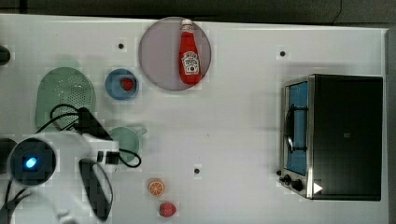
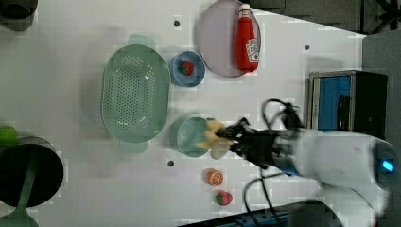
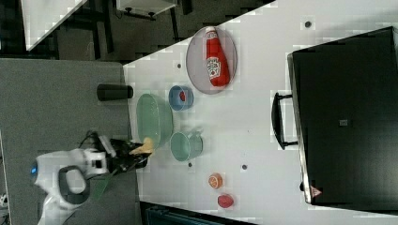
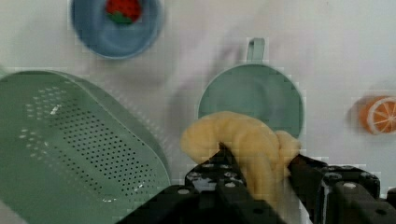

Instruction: Pick Banana and place it in mug.

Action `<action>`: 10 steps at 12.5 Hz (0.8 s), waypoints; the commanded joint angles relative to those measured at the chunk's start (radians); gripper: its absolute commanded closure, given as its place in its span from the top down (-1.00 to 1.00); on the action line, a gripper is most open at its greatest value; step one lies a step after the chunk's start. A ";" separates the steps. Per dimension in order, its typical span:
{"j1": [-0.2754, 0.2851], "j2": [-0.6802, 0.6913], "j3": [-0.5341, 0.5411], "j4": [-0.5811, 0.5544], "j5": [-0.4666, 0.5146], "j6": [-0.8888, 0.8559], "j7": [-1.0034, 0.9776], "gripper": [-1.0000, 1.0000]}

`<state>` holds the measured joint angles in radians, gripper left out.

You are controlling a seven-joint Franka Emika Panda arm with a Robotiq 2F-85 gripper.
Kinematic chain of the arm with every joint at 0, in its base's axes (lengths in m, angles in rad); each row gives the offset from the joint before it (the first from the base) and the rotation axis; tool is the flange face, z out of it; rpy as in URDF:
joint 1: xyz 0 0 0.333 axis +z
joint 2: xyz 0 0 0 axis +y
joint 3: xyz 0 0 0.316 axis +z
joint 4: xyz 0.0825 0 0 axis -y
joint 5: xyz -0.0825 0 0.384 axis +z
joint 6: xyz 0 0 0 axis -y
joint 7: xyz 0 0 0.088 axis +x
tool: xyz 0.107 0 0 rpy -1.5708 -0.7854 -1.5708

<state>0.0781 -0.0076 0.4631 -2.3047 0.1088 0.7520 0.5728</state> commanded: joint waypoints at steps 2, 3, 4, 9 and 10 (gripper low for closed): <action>-0.025 0.153 -0.019 -0.032 -0.048 0.135 0.088 -0.24; -0.025 0.180 -0.024 -0.033 -0.067 0.160 0.093 -0.04; -0.025 0.197 -0.024 -0.033 -0.075 0.189 0.093 0.18; -0.026 0.141 -0.037 -0.028 -0.075 0.166 0.095 1.00; -0.028 0.108 -0.042 -0.022 -0.073 0.148 0.095 1.00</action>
<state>0.0508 0.1633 0.3999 -2.3340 0.0259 0.8843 0.6060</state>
